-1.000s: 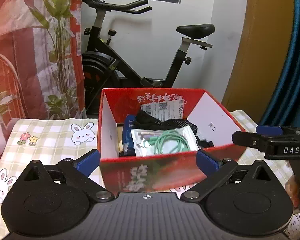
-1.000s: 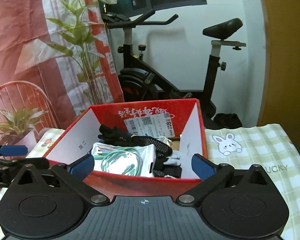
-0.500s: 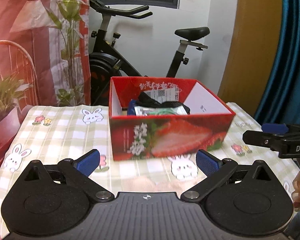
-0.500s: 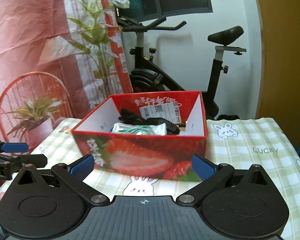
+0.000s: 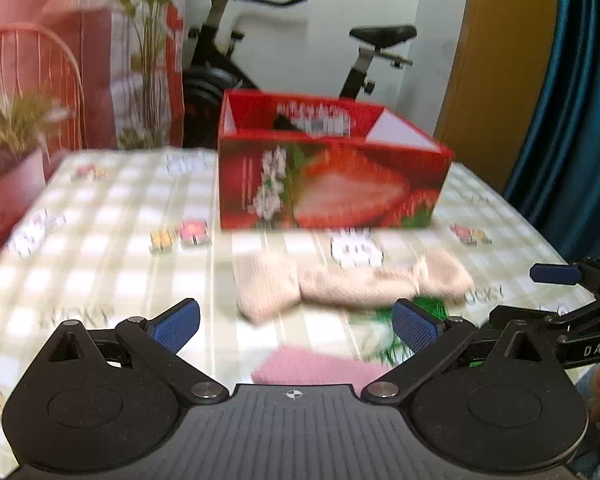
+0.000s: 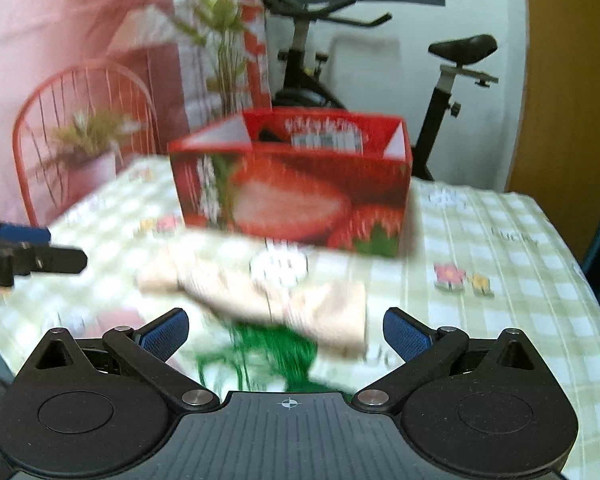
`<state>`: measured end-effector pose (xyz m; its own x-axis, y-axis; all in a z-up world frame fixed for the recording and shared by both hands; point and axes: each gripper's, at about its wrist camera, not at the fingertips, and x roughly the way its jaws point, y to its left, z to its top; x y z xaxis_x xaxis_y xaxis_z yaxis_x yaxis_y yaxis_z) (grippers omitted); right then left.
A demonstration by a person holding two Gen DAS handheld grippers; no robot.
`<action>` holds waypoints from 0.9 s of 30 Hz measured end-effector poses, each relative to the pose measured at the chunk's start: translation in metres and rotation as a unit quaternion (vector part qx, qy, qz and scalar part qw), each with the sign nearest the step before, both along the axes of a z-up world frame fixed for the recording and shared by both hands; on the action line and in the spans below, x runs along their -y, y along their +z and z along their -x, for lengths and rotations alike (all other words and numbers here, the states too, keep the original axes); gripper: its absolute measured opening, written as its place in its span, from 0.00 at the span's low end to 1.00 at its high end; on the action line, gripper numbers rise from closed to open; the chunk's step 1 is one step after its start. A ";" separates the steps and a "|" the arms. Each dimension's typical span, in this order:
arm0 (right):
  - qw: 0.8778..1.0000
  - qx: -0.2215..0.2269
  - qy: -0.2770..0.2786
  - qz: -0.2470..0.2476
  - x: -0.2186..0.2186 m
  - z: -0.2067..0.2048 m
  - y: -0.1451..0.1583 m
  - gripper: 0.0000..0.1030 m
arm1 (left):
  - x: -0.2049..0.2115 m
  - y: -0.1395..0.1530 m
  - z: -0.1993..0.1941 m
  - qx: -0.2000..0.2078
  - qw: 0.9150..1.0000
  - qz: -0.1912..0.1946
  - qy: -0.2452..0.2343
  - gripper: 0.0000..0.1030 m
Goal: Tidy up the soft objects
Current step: 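Move both tools down toward the pink knitted towel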
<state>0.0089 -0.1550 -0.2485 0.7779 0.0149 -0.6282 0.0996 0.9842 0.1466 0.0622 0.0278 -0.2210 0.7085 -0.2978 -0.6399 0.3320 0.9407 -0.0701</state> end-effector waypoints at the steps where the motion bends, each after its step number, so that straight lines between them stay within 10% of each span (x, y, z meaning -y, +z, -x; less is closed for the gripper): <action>1: 1.000 -0.010 0.002 -0.007 -0.001 0.001 -0.005 1.00 | 0.000 -0.005 0.000 -0.008 1.000 0.001 0.001 1.00; 27: 0.984 -0.149 0.075 0.065 -0.019 -0.014 -0.054 0.99 | -0.001 -0.050 -0.005 -0.075 0.997 0.010 0.010 1.00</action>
<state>0.0225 -0.1355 -0.3020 0.5545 0.0208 -0.8319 -0.0291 0.9996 0.0056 0.0668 0.0283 -0.2710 0.6107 -0.2984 -0.7335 0.2982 0.9448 -0.1361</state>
